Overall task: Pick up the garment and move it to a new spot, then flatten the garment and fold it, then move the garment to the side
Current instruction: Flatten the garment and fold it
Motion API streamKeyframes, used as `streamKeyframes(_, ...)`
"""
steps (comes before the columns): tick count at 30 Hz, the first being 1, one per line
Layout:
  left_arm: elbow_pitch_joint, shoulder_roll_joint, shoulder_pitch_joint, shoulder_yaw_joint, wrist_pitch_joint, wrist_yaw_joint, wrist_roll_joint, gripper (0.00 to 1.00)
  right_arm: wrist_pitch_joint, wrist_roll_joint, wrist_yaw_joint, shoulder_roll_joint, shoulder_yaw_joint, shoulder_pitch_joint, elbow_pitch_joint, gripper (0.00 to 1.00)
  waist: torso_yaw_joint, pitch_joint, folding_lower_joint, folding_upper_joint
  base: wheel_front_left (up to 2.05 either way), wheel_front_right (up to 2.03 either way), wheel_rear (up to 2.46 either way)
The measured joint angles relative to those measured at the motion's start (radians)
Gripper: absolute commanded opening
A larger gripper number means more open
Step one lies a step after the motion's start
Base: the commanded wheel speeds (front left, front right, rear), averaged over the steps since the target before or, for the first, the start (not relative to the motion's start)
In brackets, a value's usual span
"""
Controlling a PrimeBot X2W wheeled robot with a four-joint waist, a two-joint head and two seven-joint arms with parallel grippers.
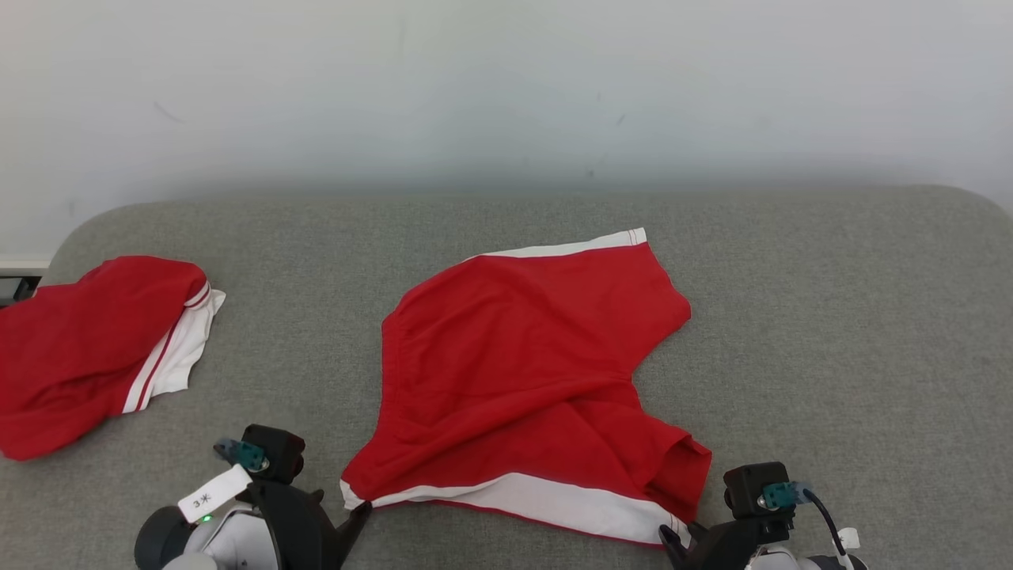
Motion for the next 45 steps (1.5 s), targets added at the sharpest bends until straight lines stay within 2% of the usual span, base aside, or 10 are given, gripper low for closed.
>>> streamKeyframes(10, 0.014, 0.000, -0.030, 0.005, 0.035, 0.002, -0.007, 0.97, 0.020, -0.010, 0.000, 0.004, -0.020, -0.006, -0.006, 0.50, -0.005, 0.030, 0.0001, 0.0001, 0.00, 0.00, 0.00)
streamKeyframes(15, 0.014, -0.003, -0.036, 0.005, 0.045, 0.001, -0.007, 0.88, 0.029, -0.011, 0.000, 0.007, -0.024, -0.007, -0.005, 0.46, -0.004, 0.037, 0.0000, 0.0000, 0.00, 0.00, 0.00)
streamKeyframes(18, 0.017, -0.004, -0.041, 0.004, 0.048, 0.001, -0.008, 0.73, 0.030, -0.011, 0.000, 0.008, -0.025, -0.009, -0.002, 0.44, -0.003, 0.041, 0.0001, 0.0000, 0.00, 0.00, 0.00)
streamKeyframes(20, 0.018, -0.004, -0.049, 0.004, 0.049, 0.001, -0.008, 0.50, 0.037, -0.011, 0.000, 0.009, -0.026, -0.009, 0.000, 0.40, -0.002, 0.042, 0.0000, 0.0000, 0.00, 0.00, 0.00)
streamKeyframes(23, 0.018, -0.007, -0.058, 0.004, 0.048, 0.000, -0.008, 0.42, 0.038, -0.011, 0.000, 0.010, -0.027, -0.010, 0.003, 0.29, -0.001, 0.043, 0.0000, 0.0000, 0.00, 0.00, 0.00)
streamKeyframes(24, 0.019, -0.009, -0.059, 0.004, 0.048, 0.000, -0.008, 0.39, 0.038, -0.011, 0.000, 0.010, -0.027, -0.010, 0.004, 0.21, -0.001, 0.043, 0.0000, 0.0000, 0.00, 0.00, 0.00)
streamKeyframes(26, 0.019, -0.011, -0.060, 0.003, 0.048, 0.000, -0.008, 0.21, 0.038, -0.011, 0.000, 0.011, -0.029, -0.011, 0.004, 0.02, 0.000, 0.043, 0.0000, 0.0000, 0.00, 0.00, 0.00)
streamKeyframes(27, 0.019, -0.011, -0.060, 0.003, 0.048, 0.000, -0.008, 0.04, 0.038, -0.011, 0.000, 0.011, -0.030, -0.011, 0.004, 0.00, 0.000, 0.043, 0.0000, 0.0000, 0.00, 0.00, 0.00)
streamKeyframes(28, 0.021, -0.011, -0.060, 0.002, 0.048, 0.000, -0.009, 0.00, 0.038, -0.011, 0.000, 0.012, -0.031, -0.011, 0.004, 0.00, 0.000, 0.043, 0.0001, 0.0000, 0.00, 0.00, 0.00)
streamKeyframes(45, 0.005, -0.021, -0.060, 0.020, 0.011, -0.010, -0.047, 0.00, 0.004, 0.023, 0.000, 0.016, -0.055, -0.035, -0.032, 0.00, 0.009, 0.029, 0.0001, 0.0000, 0.00, 0.00, 0.00)
